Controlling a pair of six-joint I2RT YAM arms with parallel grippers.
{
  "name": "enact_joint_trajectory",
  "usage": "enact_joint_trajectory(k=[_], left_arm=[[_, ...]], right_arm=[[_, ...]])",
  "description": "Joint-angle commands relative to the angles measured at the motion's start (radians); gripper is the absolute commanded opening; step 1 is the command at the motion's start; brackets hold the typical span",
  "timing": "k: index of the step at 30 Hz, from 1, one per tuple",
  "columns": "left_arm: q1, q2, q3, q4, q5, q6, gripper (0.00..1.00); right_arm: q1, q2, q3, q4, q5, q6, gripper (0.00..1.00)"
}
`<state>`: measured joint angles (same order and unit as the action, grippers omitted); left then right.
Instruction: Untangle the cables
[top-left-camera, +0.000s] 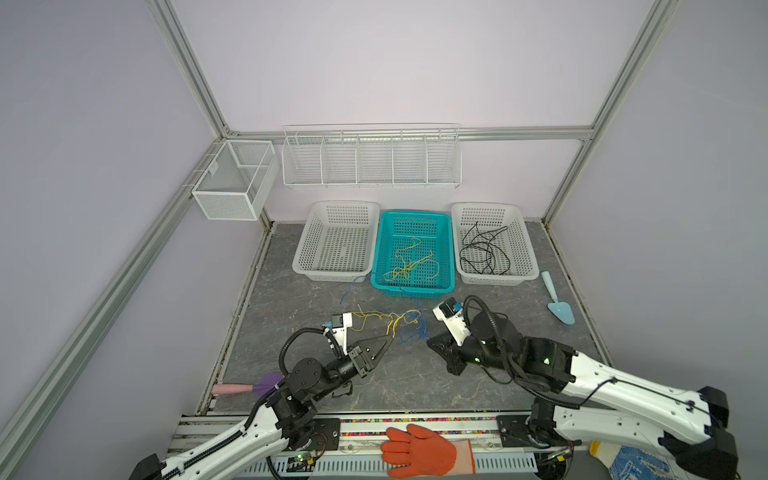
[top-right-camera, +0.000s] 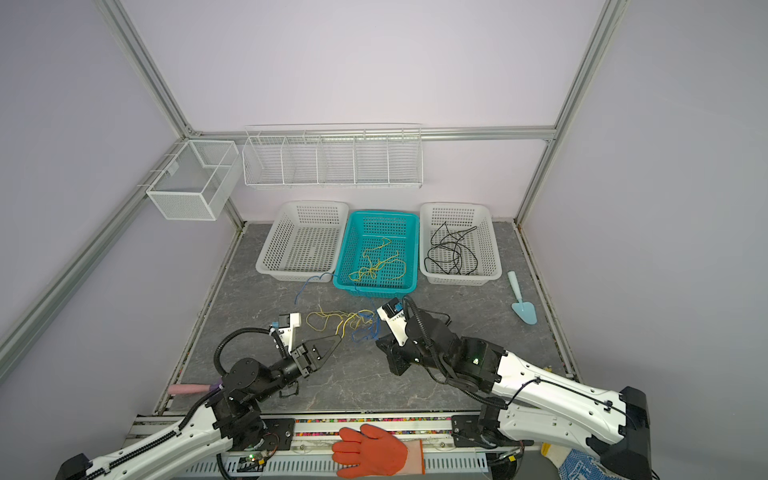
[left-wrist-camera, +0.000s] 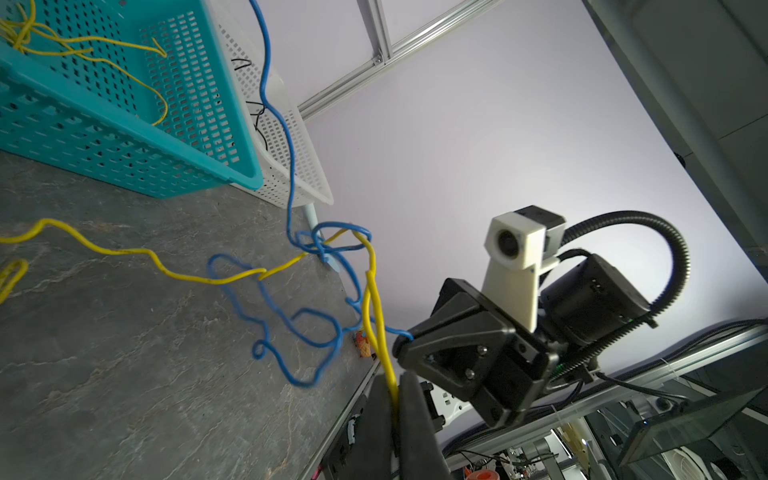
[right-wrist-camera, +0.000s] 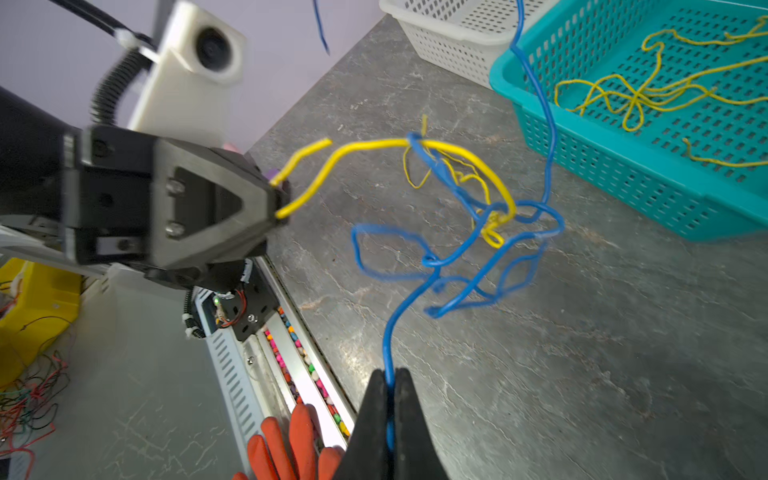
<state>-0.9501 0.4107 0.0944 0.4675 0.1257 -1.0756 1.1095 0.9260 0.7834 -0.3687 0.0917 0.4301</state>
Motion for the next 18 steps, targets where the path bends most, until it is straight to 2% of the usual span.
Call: enact_joint_trajectory(k=[1, 7, 9, 18], left_arm=[[-0.004, -0.095, 0.058, -0.114, -0.048, 0.039, 0.0], [-0.004, -0.259, 0.094, -0.302, -0.087, 0.066, 0.0], [-0.004, -0.294, 0.151, -0.364, -0.099, 0.084, 0.0], [-0.005, -0.317, 0.3, -0.561, -0.148, 0.181, 0.0]], right_arm=[[-0.026, -0.03, -0.044, -0.033, 0.081, 0.022, 0.06], [-0.143, -0.025, -0.137, -0.066, 0.07, 0.109, 0.06], [-0.187, -0.02, -0.173, -0.064, 0.047, 0.143, 0.06], [-0.301, 0.017, -0.276, -0.046, -0.036, 0.202, 0.06]])
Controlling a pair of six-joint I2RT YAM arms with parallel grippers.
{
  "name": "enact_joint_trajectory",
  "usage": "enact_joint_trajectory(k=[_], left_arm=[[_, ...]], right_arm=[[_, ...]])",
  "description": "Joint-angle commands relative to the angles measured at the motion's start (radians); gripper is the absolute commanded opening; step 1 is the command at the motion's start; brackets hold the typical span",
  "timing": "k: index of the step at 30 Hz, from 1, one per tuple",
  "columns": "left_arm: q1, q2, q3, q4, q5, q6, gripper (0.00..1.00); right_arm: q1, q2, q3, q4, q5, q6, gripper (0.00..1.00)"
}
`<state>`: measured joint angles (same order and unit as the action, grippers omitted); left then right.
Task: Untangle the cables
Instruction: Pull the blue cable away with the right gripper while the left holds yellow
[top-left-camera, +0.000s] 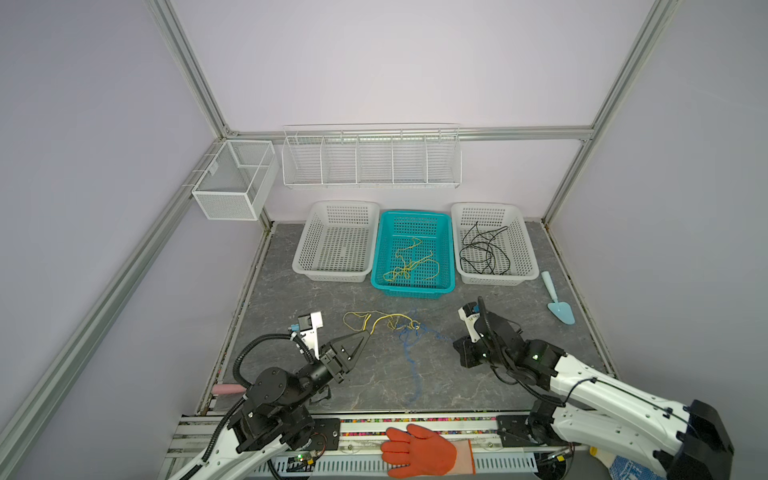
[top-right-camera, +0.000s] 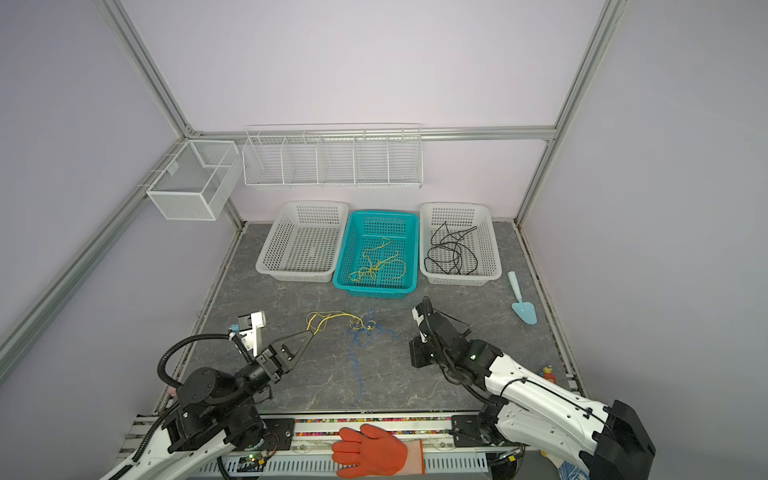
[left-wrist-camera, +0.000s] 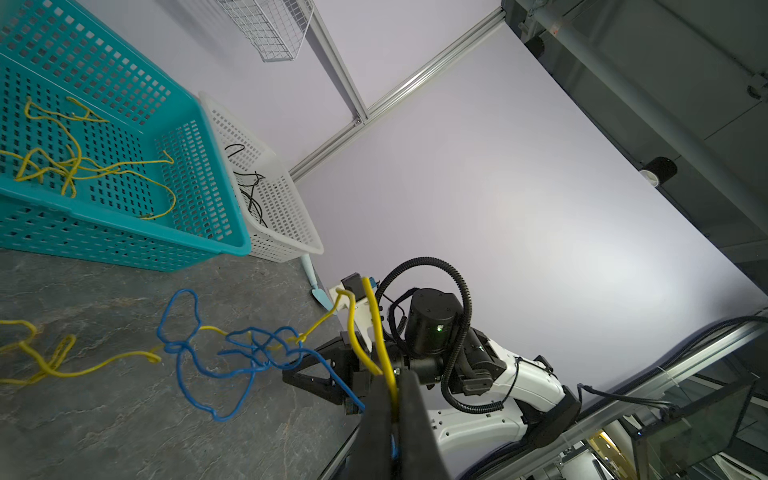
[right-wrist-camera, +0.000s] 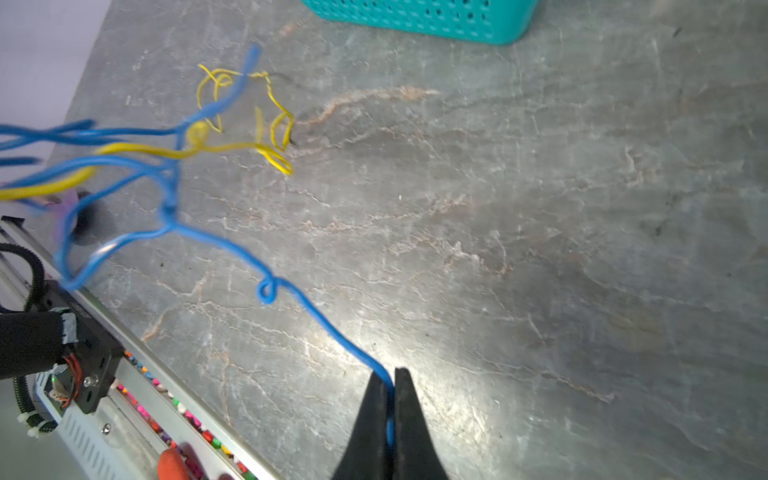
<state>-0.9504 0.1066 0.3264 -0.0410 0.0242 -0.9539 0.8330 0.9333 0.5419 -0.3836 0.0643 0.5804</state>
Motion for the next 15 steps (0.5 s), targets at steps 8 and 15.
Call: enact_joint_trajectory(k=[8, 15], left_arm=[[-0.004, -0.014, 0.238, -0.163, -0.068, 0.169, 0.0], [-0.004, -0.001, 0.267, -0.18, -0.049, 0.178, 0.0]], right_arm=[[-0.106, 0.064, -0.091, -0.052, -0.029, 0.067, 0.06], [-0.139, 0.158, -0.08, -0.023, -0.09, 0.02, 0.06]])
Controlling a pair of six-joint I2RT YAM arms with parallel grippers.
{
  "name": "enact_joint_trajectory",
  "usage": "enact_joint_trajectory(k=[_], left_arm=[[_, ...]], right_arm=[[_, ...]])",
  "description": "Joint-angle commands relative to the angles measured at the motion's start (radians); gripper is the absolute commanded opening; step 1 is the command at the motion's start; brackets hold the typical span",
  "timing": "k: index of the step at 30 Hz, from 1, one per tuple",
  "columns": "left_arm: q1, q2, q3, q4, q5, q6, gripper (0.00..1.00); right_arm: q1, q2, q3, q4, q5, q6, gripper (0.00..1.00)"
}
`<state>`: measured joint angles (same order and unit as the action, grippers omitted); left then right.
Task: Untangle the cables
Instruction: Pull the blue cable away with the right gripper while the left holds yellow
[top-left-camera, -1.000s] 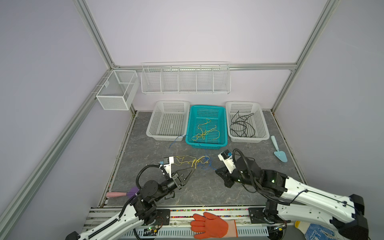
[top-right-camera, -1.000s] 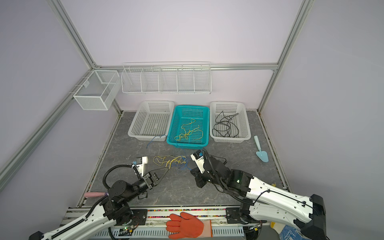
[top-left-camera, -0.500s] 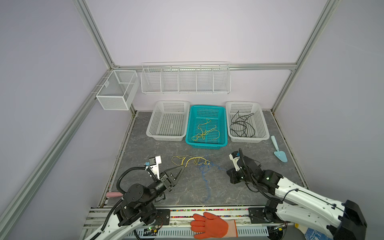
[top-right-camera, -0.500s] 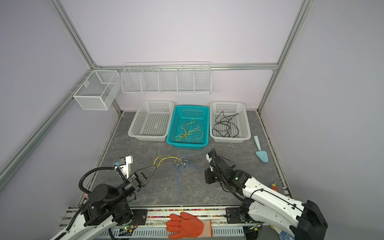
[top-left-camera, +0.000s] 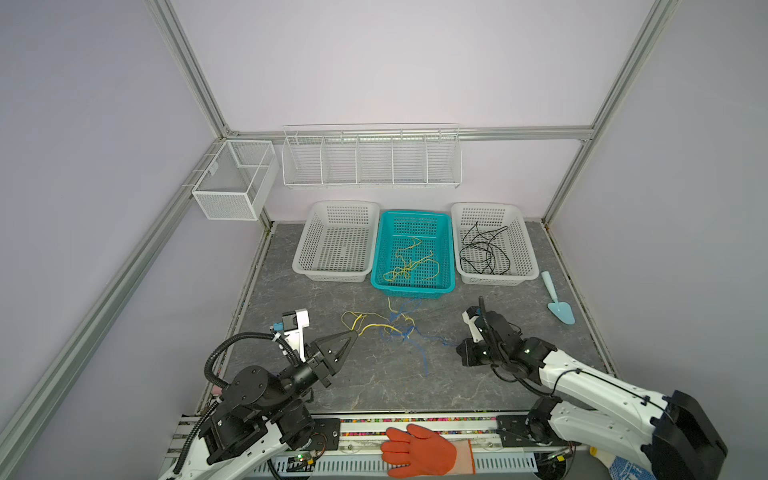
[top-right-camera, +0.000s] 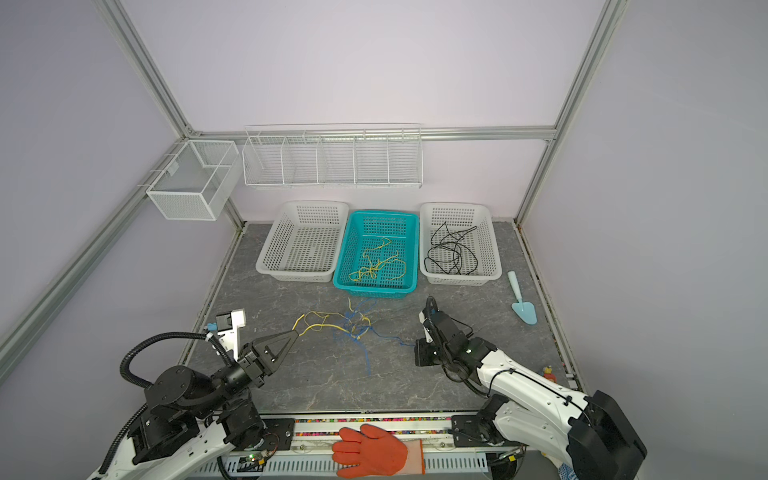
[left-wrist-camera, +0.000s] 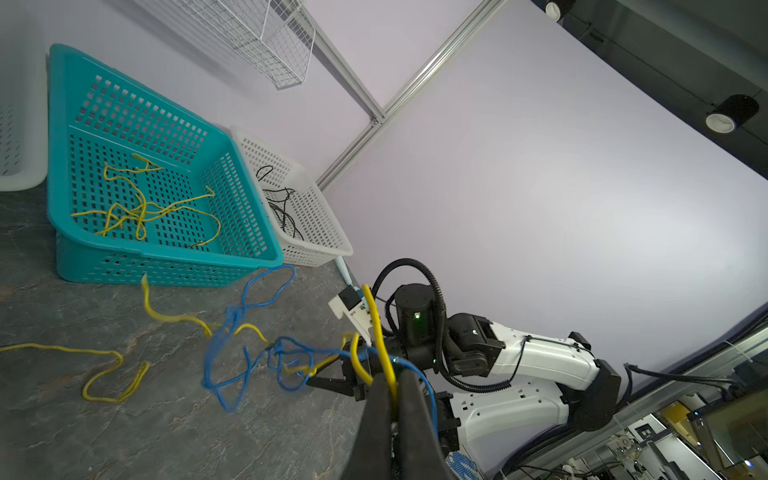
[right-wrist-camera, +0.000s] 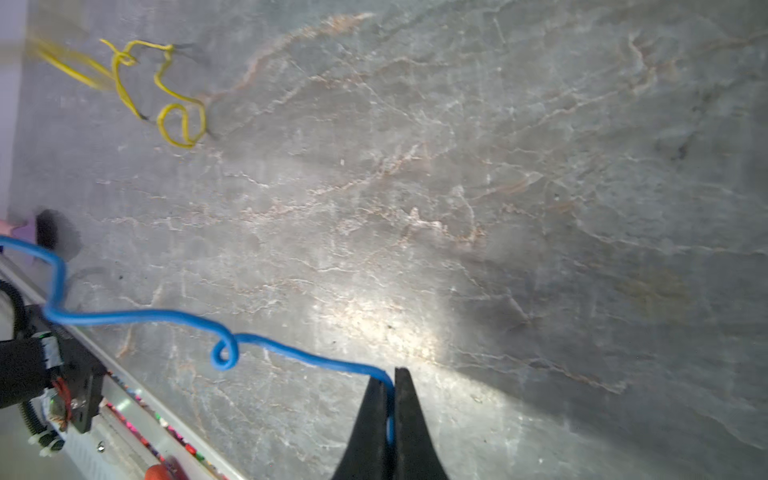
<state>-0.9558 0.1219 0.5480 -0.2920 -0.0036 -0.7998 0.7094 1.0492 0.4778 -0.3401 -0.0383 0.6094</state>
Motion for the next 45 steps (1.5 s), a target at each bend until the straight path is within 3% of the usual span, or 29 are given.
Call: enact_joint_trajectory(k=[1, 4, 9, 17, 21, 24, 32, 39, 45], left_arm=[[0.002, -0.015, 0.033, 0.079, -0.017, 0.016, 0.0], [0.001, -0.006, -0.025, 0.134, 0.005, -0.022, 0.0], [0.002, 0.023, -0.054, 0.171, 0.023, -0.035, 0.0], [0.001, 0.062, 0.015, 0.022, -0.041, 0.039, 0.0], [0.002, 0.058, 0.061, -0.049, -0.056, 0.106, 0.0], [0.002, 0.043, 0.102, -0.091, -0.038, 0.149, 0.0], [0.002, -0.029, 0.134, -0.073, 0.055, 0.167, 0.0], [0.001, -0.022, 0.177, -0.276, -0.024, 0.219, 0.0], [0.001, 0.015, 0.165, -0.378, -0.093, 0.248, 0.0]], right_arm=[[-0.015, 0.051, -0.005, -0.064, -0.005, -0.023, 0.06], [-0.005, 0.036, 0.031, -0.077, -0.042, -0.074, 0.06], [0.011, -0.091, 0.077, -0.148, 0.032, -0.106, 0.06], [0.01, -0.242, 0.185, -0.294, 0.057, -0.158, 0.06], [0.009, -0.215, 0.21, -0.379, 0.23, -0.114, 0.06], [0.004, -0.155, 0.216, -0.386, 0.295, -0.083, 0.06], [-0.001, -0.017, 0.234, -0.332, 0.358, -0.06, 0.06], [-0.002, -0.09, 0.269, -0.331, 0.384, -0.043, 0.06], [-0.001, -0.071, 0.436, -0.419, 0.468, -0.082, 0.06]])
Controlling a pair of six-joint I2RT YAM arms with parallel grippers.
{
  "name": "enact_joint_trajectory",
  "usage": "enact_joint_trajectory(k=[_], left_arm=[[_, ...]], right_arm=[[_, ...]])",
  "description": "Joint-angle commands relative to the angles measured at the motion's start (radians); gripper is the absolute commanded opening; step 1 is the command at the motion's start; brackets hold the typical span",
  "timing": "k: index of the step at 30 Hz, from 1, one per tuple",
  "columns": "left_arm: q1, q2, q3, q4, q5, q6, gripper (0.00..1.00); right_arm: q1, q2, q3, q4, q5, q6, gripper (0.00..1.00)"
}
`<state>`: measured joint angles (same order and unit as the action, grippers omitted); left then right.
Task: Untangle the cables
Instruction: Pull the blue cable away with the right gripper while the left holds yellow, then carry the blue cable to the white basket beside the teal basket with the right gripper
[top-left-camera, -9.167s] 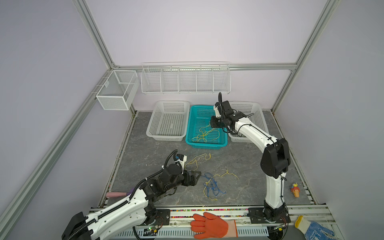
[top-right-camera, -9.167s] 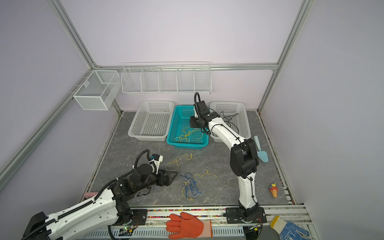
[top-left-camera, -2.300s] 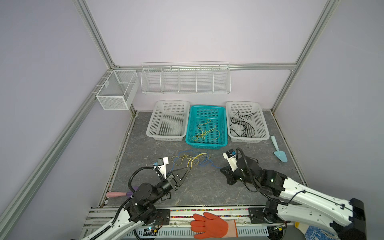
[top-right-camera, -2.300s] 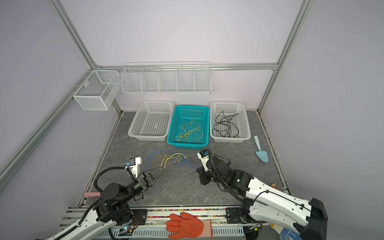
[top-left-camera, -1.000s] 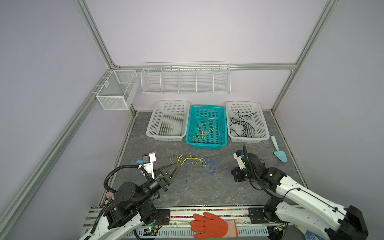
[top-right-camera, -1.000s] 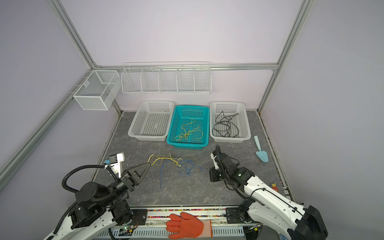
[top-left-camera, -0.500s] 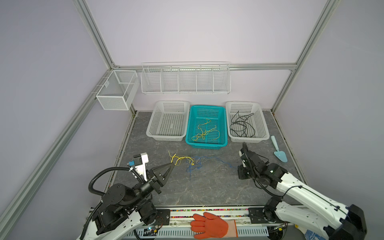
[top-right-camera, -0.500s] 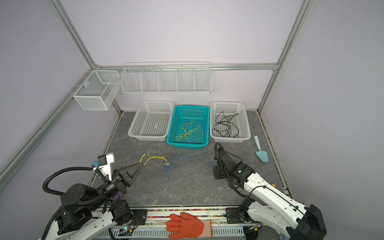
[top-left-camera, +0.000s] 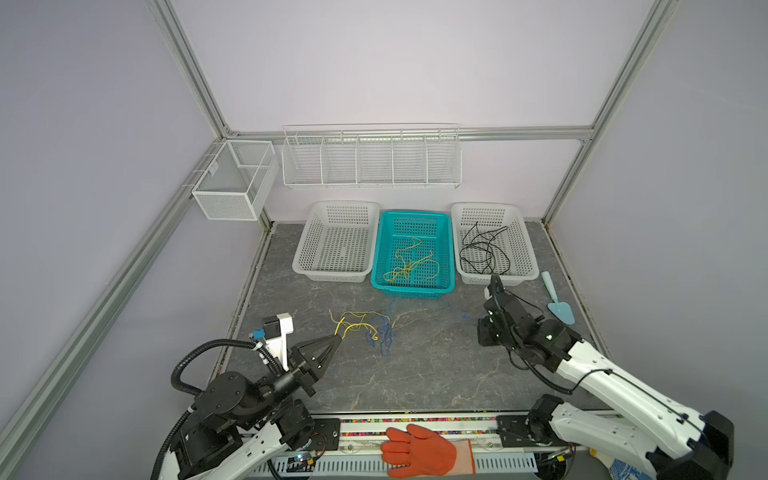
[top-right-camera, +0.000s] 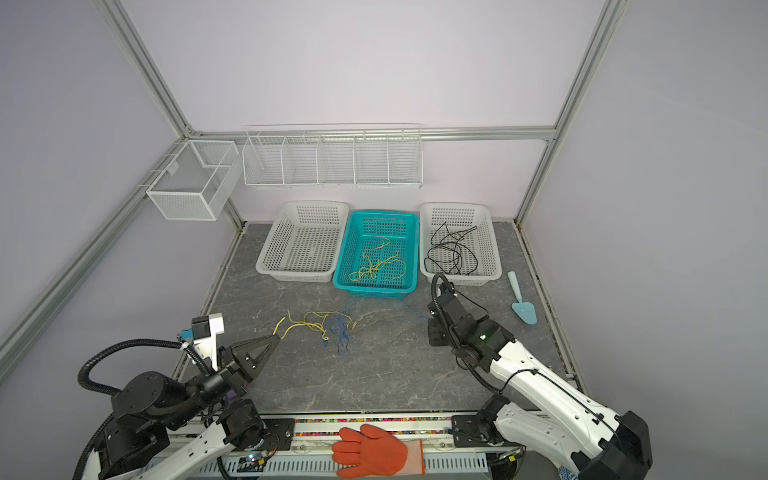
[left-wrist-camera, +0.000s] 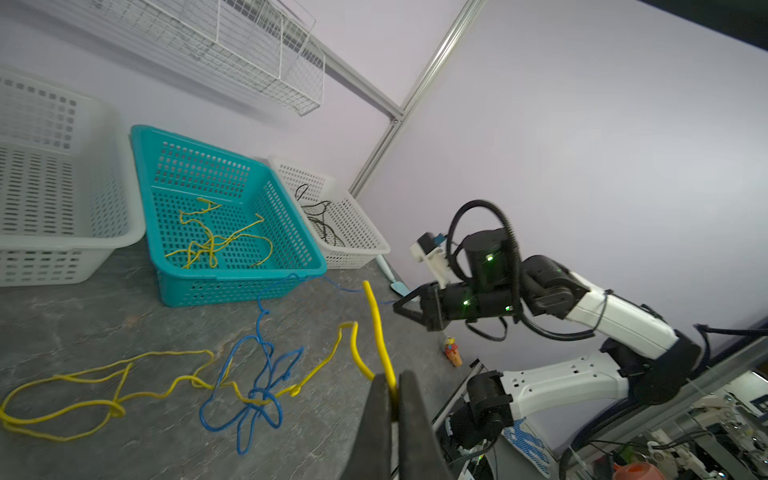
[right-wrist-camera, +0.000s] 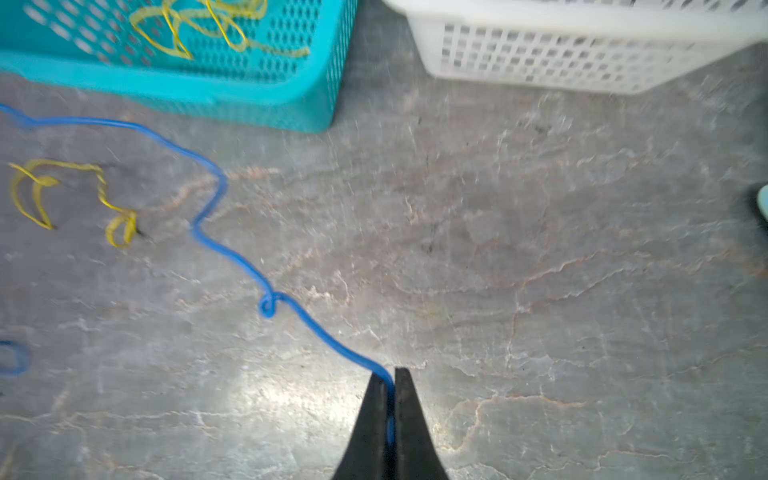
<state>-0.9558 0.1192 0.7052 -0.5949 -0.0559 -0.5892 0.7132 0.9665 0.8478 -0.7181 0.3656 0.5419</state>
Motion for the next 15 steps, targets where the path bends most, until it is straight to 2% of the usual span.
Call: enact_joint_trajectory(k=[1, 8, 15], left_arm=[[0.002, 0.026, 0.009, -0.071, -0.035, 0.043, 0.0], [0.002, 0.127, 0.059, -0.122, -0.035, 0.08, 0.0], [0.001, 0.197, 0.162, -0.251, -0.082, 0.184, 0.0]], right_arm=[[-0.006, 0.026, 0.086, -0.04, 0.077, -0.023, 0.06], [-0.004, 0.187, 0.271, -0.017, 0.126, -0.065, 0.06], [0.027, 0.463, 0.551, -0.025, 0.218, -0.136, 0.06]])
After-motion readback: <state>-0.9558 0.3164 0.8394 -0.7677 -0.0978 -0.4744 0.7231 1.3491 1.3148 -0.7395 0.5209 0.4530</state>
